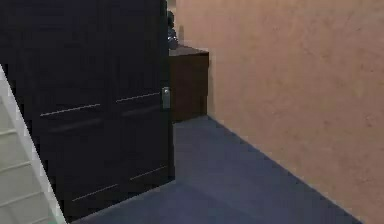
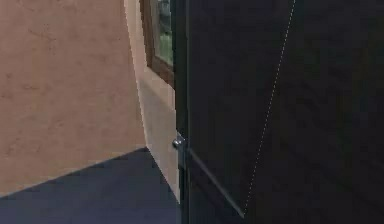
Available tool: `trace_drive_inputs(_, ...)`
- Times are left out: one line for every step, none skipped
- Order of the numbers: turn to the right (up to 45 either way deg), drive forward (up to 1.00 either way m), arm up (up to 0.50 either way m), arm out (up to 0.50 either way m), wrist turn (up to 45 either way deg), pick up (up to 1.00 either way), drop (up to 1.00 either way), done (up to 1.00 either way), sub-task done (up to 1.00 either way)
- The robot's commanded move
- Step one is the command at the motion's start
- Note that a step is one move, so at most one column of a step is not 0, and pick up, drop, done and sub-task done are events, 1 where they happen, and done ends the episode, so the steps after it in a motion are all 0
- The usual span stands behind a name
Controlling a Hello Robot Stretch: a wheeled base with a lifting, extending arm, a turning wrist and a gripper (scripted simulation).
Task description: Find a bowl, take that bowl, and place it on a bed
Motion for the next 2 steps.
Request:
trace_drive_inputs(-30.0,0.00,0.00,0.00,0.0,0.00,0.00,0.00,0.00)
trace_drive_inputs(0.0,0.35,0.00,0.00,0.0,0.00,0.00,0.00,0.00)
